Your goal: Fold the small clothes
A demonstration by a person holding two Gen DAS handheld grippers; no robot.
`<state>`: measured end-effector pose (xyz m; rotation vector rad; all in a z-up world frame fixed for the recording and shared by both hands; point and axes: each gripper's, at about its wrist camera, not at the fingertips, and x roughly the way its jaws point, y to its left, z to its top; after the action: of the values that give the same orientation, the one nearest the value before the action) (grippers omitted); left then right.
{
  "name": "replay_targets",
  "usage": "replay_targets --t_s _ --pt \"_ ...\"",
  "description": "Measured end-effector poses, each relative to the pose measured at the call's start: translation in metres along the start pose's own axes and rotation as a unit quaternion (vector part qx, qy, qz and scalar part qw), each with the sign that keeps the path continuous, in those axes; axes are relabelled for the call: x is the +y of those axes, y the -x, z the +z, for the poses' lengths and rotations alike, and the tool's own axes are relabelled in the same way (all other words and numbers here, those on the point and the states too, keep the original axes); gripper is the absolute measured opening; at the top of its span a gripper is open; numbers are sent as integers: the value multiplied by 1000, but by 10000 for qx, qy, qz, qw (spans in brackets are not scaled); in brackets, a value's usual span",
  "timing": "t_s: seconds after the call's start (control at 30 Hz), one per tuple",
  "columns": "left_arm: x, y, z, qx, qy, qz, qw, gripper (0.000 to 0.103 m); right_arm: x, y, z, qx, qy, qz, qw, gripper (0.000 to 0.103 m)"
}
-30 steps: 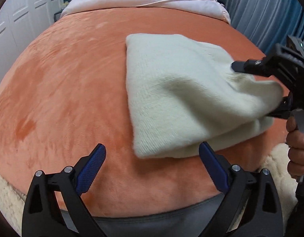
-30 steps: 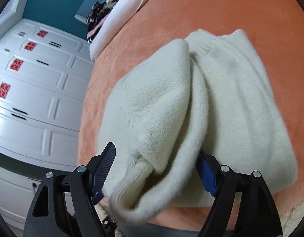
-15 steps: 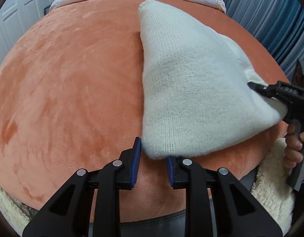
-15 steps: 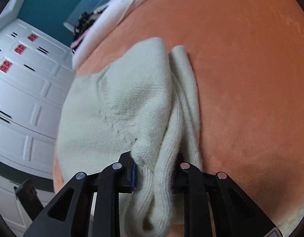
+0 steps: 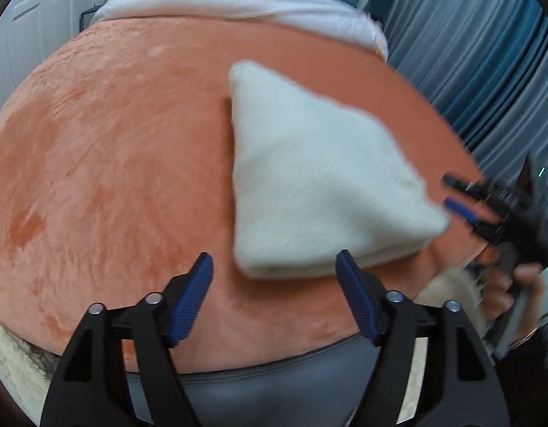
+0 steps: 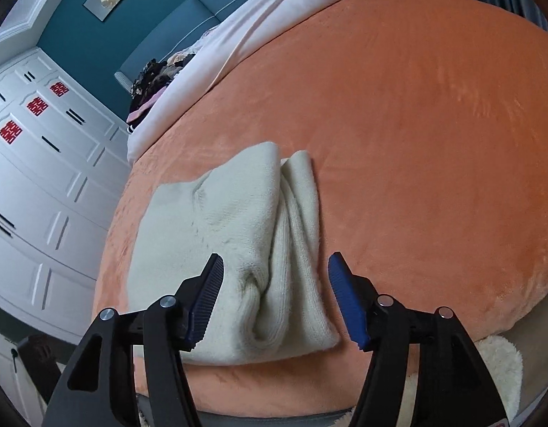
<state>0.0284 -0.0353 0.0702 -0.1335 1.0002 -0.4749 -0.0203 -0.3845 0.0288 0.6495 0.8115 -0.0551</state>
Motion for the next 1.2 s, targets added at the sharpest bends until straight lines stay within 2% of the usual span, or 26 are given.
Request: replay_targets --t_s 0.03,0.1,0.13,0.17,0.27,0.33,0.37,0.4,0.43,0.5,0.53,0.6,0.63,0.7,0.73,0.77,0.8,0.9,1.0,1.07,1.13,1.2 --pt "-2 4 8 -159 117 -69 9998 76 8 0 2 -75 169 39 9998 58" --pt "-7 1 29 -278 335 -225 9988 77 31 -11 9 -86 408 185 9990 34" --pt "-10 -5 42 -326 427 -228 9983 77 42 -13 11 -47 536 269 9982 15" --pt "-14 -11 53 -378 472 -189 9980 77 56 -19 16 -18 712 291 9970 4" --pt "-25 -37 82 -472 472 41 9978 77 82 -43 26 64 1274 107 9918 2" --pt "-22 -71 90 -112 511 356 9980 77 70 -81 23 438 1435 -563 9871 2" --pt "-20 -91 88 182 501 484 9974 78 52 -108 16 787 1411 -932 9825 0" --pt "-18 -108 83 445 457 700 9955 79 32 -119 12 787 1210 -656 9873 0" --pt "-13 -124 78 632 492 644 9947 81 21 -116 15 699 934 -367 9925 0" --pt "-4 -124 75 532 797 456 9944 85 18 -99 29 797 396 -240 9957 0" --pt "-2 -120 76 563 908 413 9934 84 24 -85 33 642 423 -298 9966 0" --pt "-4 -110 77 590 911 468 9930 84 40 -52 30 389 718 -151 9965 1" --pt "-7 -103 77 575 832 509 9936 83 43 -41 25 373 760 -85 9964 1" --pt "-17 -87 72 482 623 670 9946 81 42 -34 5 664 650 122 9956 3" --pt "-22 -79 67 462 512 691 9952 81 39 -39 -6 865 685 10 9939 3" --pt "-25 -74 60 495 415 697 9955 81 34 -49 -19 1071 840 -376 9900 0" --pt "-26 -72 55 555 311 715 9954 82 31 -60 -29 1182 896 -498 9877 0" --pt "-19 -77 36 854 106 879 9924 83 22 -49 -29 1181 376 -308 9918 0" --pt "-9 -70 27 885 229 847 9922 83 34 -27 -26 928 668 -483 9923 0" --pt "-7 -73 22 901 151 889 9918 85 28 -39 -32 1141 876 -758 9867 0" --pt "-4 -86 18 999 127 931 9906 85 16 -61 -39 1329 915 -783 9838 0" --pt "-2 -93 15 1018 122 1014 9895 87 18 -59 -35 1307 829 -833 9844 0"
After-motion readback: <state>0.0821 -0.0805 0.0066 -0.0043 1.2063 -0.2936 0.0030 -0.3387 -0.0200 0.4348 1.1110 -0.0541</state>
